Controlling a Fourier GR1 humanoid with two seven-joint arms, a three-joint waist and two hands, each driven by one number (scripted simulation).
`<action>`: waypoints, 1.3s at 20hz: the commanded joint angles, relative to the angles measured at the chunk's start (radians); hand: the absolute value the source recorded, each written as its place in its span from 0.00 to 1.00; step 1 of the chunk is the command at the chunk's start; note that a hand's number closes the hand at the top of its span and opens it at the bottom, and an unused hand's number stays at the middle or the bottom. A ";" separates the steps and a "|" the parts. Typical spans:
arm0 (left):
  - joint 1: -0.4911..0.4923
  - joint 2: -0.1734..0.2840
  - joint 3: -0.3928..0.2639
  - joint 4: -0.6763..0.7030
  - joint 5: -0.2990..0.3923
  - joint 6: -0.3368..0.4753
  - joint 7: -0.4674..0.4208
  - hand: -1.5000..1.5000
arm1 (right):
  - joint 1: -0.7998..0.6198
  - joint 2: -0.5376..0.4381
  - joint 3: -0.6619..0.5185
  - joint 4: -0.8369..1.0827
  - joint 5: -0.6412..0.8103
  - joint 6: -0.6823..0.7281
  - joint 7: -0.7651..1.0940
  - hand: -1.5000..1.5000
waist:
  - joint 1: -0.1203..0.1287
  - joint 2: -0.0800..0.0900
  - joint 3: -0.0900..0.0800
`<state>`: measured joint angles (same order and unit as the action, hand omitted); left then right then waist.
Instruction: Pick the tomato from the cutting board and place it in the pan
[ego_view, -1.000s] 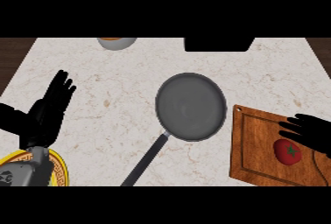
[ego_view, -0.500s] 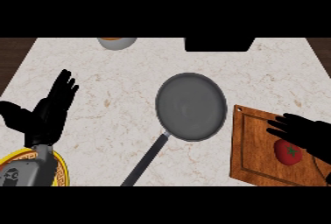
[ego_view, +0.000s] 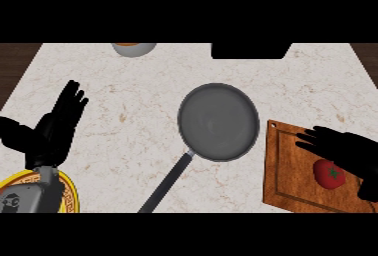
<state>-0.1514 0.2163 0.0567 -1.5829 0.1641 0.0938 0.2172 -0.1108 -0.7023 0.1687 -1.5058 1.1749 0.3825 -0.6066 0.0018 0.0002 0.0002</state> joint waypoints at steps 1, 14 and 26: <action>-0.010 -0.047 -0.038 -0.018 -0.060 0.040 0.004 0.50 | 0.000 0.047 -0.011 0.019 0.030 0.010 -0.017 0.00 | -0.002 0.000 0.000; -0.042 -0.025 0.025 -0.027 -0.021 -0.017 0.063 0.50 | -0.025 0.135 0.014 0.193 0.138 -0.127 -0.144 1.00 | 0.000 0.000 0.000; -0.002 -0.053 0.032 0.005 -0.046 -0.026 -0.003 0.50 | -0.113 0.223 -0.067 0.314 0.100 -0.169 -0.204 1.00 | 0.001 0.000 0.000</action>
<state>-0.1592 0.1714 0.0801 -1.5972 0.1174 0.0752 0.2390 -0.2000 -0.5187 0.1270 -1.2394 1.2855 0.2371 -0.8045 0.0011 -0.0048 -0.0084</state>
